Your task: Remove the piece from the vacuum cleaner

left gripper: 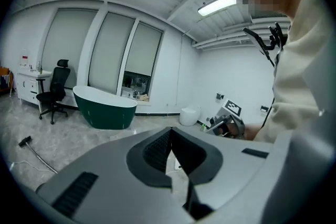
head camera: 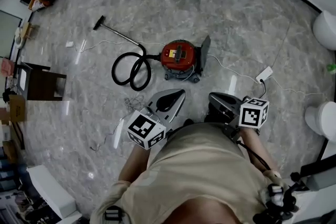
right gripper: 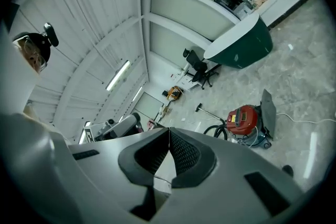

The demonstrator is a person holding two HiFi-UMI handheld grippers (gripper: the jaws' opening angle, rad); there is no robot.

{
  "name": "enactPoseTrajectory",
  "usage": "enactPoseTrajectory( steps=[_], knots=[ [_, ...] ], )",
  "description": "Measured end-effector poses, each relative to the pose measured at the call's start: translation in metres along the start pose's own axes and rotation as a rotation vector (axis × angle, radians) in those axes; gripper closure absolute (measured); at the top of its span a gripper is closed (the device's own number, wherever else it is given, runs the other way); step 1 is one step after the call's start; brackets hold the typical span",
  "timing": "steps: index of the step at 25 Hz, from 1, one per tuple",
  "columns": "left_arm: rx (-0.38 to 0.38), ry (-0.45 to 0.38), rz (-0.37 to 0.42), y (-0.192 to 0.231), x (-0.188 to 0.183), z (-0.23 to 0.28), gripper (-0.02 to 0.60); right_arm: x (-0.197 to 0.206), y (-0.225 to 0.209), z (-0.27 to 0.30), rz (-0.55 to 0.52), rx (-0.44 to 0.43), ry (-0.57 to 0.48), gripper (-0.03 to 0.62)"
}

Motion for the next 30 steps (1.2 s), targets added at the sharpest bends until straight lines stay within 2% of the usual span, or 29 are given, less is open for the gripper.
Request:
enactPoseTrajectory(
  steps=[3, 9, 16, 24, 30],
  knots=[
    [-0.035, 0.04, -0.002, -0.003, -0.013, 0.028, 0.584, -0.02, -0.023, -0.013, 0.016, -0.022, 0.029, 0.592],
    [-0.109, 0.107, 0.01, -0.001, -0.021, 0.069, 0.584, -0.052, -0.054, -0.019, -0.04, -0.044, 0.124, 0.592],
    [-0.118, 0.13, 0.015, 0.025, -0.031, 0.096, 0.584, -0.071, -0.073, -0.012, -0.046, -0.009, 0.171, 0.592],
    [-0.06, 0.155, -0.002, 0.089, -0.014, 0.101, 0.584, -0.068, -0.11, 0.042, -0.008, 0.166, 0.306, 0.592],
    [-0.013, 0.137, 0.001, 0.157, -0.009, 0.083, 0.584, -0.058, -0.148, 0.089, 0.103, 0.343, 0.454, 0.592]
  ],
)
Point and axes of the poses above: the fingertips, and each gripper's own axes: z forward along the fingers, y to its left, x out of its underside, the point moved 4 cm from there along -z, backward along the fingers, and after that the axes turned 10 degrees about y, right-handed, at the moved point
